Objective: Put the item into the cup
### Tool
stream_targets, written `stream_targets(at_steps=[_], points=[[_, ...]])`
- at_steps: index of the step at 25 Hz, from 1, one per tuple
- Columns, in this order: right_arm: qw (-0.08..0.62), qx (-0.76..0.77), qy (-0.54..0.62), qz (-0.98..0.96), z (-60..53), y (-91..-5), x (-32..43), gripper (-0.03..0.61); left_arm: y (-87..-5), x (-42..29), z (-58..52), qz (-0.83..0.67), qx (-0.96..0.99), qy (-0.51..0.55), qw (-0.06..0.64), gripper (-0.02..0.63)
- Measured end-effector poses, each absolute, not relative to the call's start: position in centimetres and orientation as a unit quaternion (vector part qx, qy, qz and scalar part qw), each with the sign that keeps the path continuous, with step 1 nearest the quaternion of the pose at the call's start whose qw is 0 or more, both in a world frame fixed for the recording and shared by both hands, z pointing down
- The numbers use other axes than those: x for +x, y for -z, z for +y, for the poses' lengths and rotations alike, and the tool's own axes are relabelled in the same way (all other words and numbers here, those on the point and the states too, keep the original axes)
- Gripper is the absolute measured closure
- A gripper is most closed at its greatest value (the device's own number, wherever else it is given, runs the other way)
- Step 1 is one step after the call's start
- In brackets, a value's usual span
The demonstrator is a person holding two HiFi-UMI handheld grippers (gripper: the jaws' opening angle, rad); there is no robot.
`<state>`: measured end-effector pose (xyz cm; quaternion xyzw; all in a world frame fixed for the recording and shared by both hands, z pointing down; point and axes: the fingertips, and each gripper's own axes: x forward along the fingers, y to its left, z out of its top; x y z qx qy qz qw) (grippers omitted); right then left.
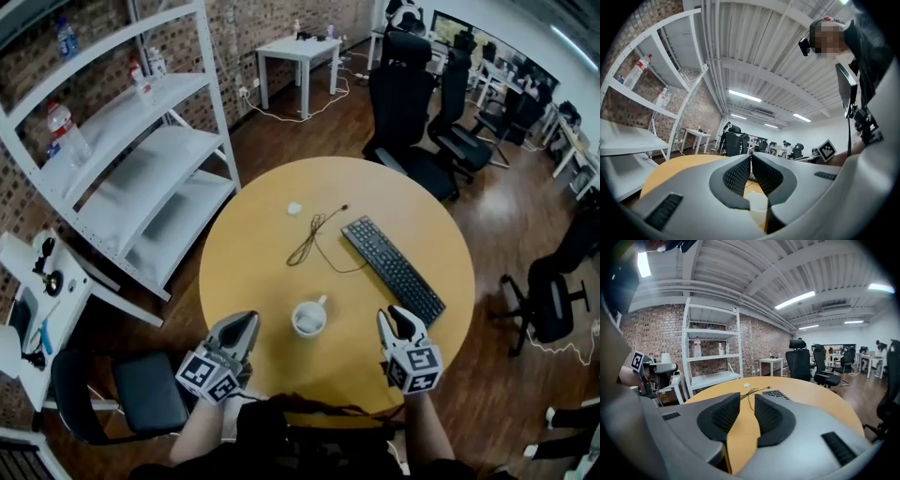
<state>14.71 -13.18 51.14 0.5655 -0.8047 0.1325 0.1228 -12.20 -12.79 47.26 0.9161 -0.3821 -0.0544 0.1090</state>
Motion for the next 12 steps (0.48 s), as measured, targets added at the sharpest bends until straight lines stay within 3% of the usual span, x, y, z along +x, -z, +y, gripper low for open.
stream_targets(at_steps=[4,10,12], points=[[0.098,0.612,-0.122,-0.775,-11.0,-50.5,19.0,0.474,-46.7,-9.3,-13.2,-0.348,0.931,0.052,0.103,0.609],[0.06,0.673,-0.112,-0.728,-8.6,-50.1,24.1,0.566,-46.5,-6.6,-13.0,-0.322,0.94,0.048,0.098,0.609],[0.06,0.679,-0.112,-0.723,-8.3,-50.1,24.6,0.568,-46.4,-6.6,-13.0,-0.321,0.941,0.05,0.098,0.609]])
